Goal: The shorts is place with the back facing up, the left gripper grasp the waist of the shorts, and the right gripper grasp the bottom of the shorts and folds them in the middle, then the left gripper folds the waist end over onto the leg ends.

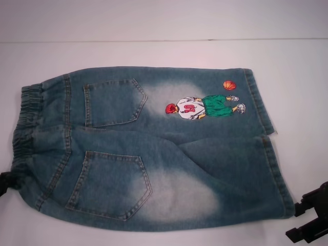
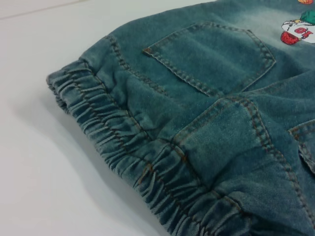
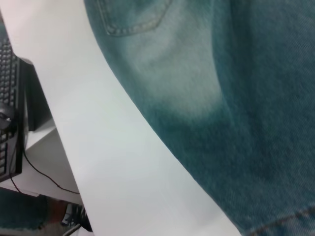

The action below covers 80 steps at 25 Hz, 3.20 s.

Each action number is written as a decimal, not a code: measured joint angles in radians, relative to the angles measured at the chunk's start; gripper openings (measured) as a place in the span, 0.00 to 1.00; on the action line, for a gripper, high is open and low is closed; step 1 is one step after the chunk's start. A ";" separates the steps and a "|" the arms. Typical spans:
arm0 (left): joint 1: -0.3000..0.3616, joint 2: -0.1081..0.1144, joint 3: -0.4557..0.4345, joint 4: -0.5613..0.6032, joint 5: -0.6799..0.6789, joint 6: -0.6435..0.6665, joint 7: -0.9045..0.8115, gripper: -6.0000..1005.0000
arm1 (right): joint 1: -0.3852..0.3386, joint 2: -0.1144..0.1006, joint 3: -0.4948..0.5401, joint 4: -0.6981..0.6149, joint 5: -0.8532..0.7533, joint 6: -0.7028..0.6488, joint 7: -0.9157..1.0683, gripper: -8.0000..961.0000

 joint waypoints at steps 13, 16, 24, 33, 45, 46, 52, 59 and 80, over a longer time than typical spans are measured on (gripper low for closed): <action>0.006 -0.004 -0.006 -0.009 -0.001 -0.009 0.006 0.08 | 0.011 0.005 -0.006 0.063 0.028 0.102 -0.017 0.80; 0.007 -0.004 -0.006 -0.010 -0.002 -0.011 0.008 0.08 | 0.011 0.004 -0.005 0.082 0.039 0.110 -0.037 0.77; 0.005 -0.004 -0.008 -0.016 -0.004 -0.017 0.009 0.08 | -0.001 0.003 -0.011 0.113 0.080 0.142 -0.094 0.37; 0.000 -0.004 -0.007 -0.034 -0.003 -0.028 0.009 0.08 | 0.006 0.003 -0.029 0.103 0.071 0.135 -0.086 0.15; -0.004 -0.001 -0.074 0.047 -0.026 0.064 -0.093 0.08 | -0.077 -0.001 0.043 -0.072 0.227 0.079 -0.084 0.02; -0.007 -0.005 -0.078 0.070 -0.037 0.083 -0.108 0.08 | -0.080 -0.004 0.066 -0.096 0.245 0.069 -0.073 0.02; -0.058 -0.014 -0.077 0.154 -0.063 0.128 -0.239 0.08 | -0.042 -0.004 0.144 -0.144 0.298 0.089 -0.022 0.02; -0.156 -0.013 -0.074 0.160 -0.064 0.053 -0.334 0.10 | 0.042 0.004 0.137 -0.120 0.370 0.329 0.061 0.02; -0.252 -0.014 0.261 -0.135 -0.081 -0.604 -0.401 0.15 | 0.188 0.002 -0.071 0.244 0.374 1.062 0.065 0.02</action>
